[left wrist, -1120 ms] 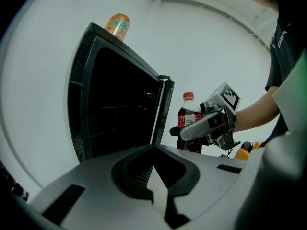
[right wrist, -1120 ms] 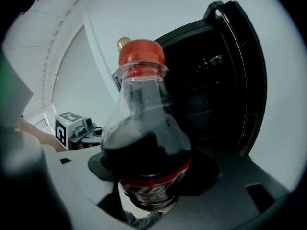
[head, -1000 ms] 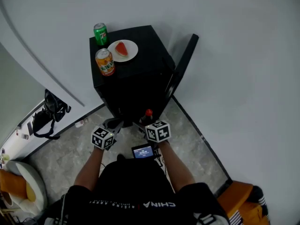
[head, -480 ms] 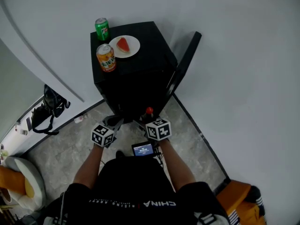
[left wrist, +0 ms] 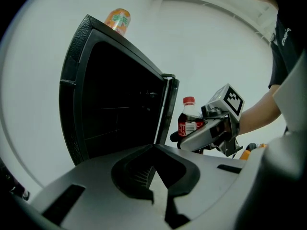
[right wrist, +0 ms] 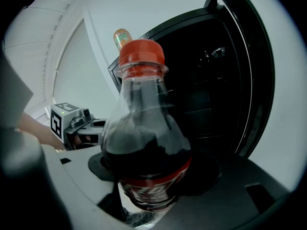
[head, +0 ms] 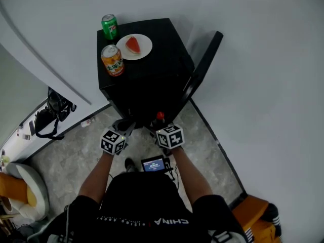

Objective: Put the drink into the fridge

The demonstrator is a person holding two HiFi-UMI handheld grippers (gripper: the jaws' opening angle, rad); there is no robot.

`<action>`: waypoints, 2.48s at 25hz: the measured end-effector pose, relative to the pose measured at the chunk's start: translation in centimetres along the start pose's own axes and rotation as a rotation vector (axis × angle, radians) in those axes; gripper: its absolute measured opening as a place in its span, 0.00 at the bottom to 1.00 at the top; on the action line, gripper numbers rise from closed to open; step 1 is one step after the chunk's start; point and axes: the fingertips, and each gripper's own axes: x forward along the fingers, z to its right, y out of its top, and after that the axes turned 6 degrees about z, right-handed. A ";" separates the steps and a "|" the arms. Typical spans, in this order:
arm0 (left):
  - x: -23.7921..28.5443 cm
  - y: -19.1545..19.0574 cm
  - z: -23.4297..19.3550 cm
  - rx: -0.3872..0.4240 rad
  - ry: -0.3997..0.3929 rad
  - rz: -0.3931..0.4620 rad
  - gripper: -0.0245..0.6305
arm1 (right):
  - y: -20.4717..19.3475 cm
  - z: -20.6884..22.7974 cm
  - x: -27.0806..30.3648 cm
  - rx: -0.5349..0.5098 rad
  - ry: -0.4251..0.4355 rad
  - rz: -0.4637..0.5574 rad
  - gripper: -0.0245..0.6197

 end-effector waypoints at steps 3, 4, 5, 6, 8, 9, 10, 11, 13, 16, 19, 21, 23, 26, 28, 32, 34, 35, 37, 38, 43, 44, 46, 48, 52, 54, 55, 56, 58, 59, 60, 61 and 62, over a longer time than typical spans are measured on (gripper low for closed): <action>1.5 0.5 -0.8 0.018 0.053 -0.008 0.05 | 1.0 1.1 0.8 -0.033 -0.008 0.005 0.53; 2.0 0.7 -1.0 0.022 0.071 -0.009 0.05 | 1.4 1.5 1.2 -0.041 -0.012 0.010 0.53; 2.6 0.9 -1.3 0.025 0.089 -0.010 0.05 | 1.8 1.9 1.6 -0.048 -0.016 0.015 0.53; 3.3 1.0 -1.6 0.030 0.108 -0.011 0.05 | 2.1 2.5 2.0 -0.053 -0.021 0.020 0.53; 4.5 1.0 -2.5 0.039 0.156 -0.009 0.05 | 2.8 3.7 3.0 -0.061 -0.035 0.034 0.53; 5.1 1.0 -3.1 0.045 0.186 -0.004 0.05 | 3.1 4.3 3.6 -0.064 -0.043 0.043 0.53; 5.7 0.9 -3.7 0.051 0.217 0.002 0.05 | 3.2 5.0 4.1 -0.065 -0.051 0.052 0.53; 6.1 0.8 -4.2 0.052 0.249 0.008 0.05 | 3.3 5.6 4.7 -0.067 -0.058 0.059 0.53; 7.0 0.4 -5.3 0.040 0.304 0.019 0.05 | 3.3 6.7 5.9 -0.073 -0.069 0.068 0.53; 8.5 -0.4 -6.8 0.010 0.358 0.034 0.05 | 3.4 8.4 8.0 -0.087 -0.087 0.083 0.53; 10.4 -1.4 -8.3 -0.017 0.403 0.047 0.05 | 3.7 10.4 10.1 -0.093 -0.113 0.106 0.53; 11.5 -2.0 -9.2 -0.045 0.426 0.059 0.05 | 3.8 11.6 11.3 -0.092 -0.125 0.119 0.53; 12.3 -2.8 -10.2 -0.062 0.447 0.058 0.05 | 3.9 12.6 12.4 -0.095 -0.134 0.128 0.53; 13.5 -3.8 -11.8 -0.079 0.481 0.058 0.05 | 3.9 14.2 13.9 -0.109 -0.158 0.147 0.53; 14.2 -4.2 -12.8 -0.073 0.499 0.051 0.05 | 3.6 15.1 14.9 -0.106 -0.172 0.154 0.53; 15.5 -4.8 -14.3 -0.053 0.516 0.044 0.05 | 3.6 15.5 17.0 -0.121 -0.160 0.175 0.53; 16.2 -5.2 -15.1 -0.048 0.523 0.042 0.05 | 3.8 15.7 17.8 -0.149 -0.158 0.188 0.53; 16.4 -5.5 -15.5 -0.047 0.528 0.041 0.05 | 3.9 15.9 18.2 -0.164 -0.159 0.195 0.53; 16.6 -5.7 -16.4 -0.045 0.546 0.043 0.05 | 4.3 16.1 18.9 -0.196 -0.163 0.201 0.53; 16.6 -5.8 -16.9 -0.049 0.559 0.043 0.05 | 4.5 16.3 19.2 -0.212 -0.167 0.204 0.53; 16.7 -6.1 -18.8 -0.081 0.606 0.052 0.05 | 5.4 17.3 20.3 -0.257 -0.194 0.231 0.53; 16.9 -6.1 -19.1 -0.080 0.610 0.053 0.05 | 5.7 17.5 20.5 -0.264 -0.199 0.239 0.53; 17.1 -5.8 -19.5 -0.077 0.610 0.058 0.05 | 6.2 17.7 21.0 -0.272 -0.204 0.256 0.53; 17.3 -5.2 -19.7 -0.070 0.602 0.066 0.05 | 6.7 17.9 21.6 -0.275 -0.204 0.272 0.53; 17.2 -5.4 -20.2 -0.049 0.599 0.052 0.05 | 7.2 17.7 22.3 -0.270 -0.188 0.289 0.53; 17.3 -5.7 -19.8 -0.059 0.593 0.044 0.05 | 6.8 17.9 22.2 -0.284 -0.185 0.272 0.53; 17.3 -6.0 -19.6 -0.065 0.590 0.036 0.05 | 6.5 18.1 22.0 -0.297 -0.193 0.259 0.54; 17.3 -6.2 -19.5 -0.070 0.591 0.030 0.05 | 6.4 18.3 21.9 -0.307 -0.204 0.252 0.57; 16.9 -6.2 -19.3 -0.072 0.592 0.024 0.05 | 6.2 18.4 21.5 -0.312 -0.219 0.255 0.62; 16.8 -6.2 -19.1 -0.071 0.590 0.021 0.05 | 6.2 18.4 21.2 -0.306 -0.223 0.256 0.63; 16.8 -6.1 -19.0 -0.072 0.587 0.020 0.05 | 6.1 18.4 20.9 -0.298 -0.225 0.255 0.63; 16.7 -6.2 -18.7 -0.079 0.584 0.018 0.05 | 6.0 18.3 20.6 -0.291 -0.226 0.249 0.63; 16.4 -6.2 -18.4 -0.087 0.583 0.015 0.05 | 5.7 18.1 20.2 -0.283 -0.225 0.240 0.63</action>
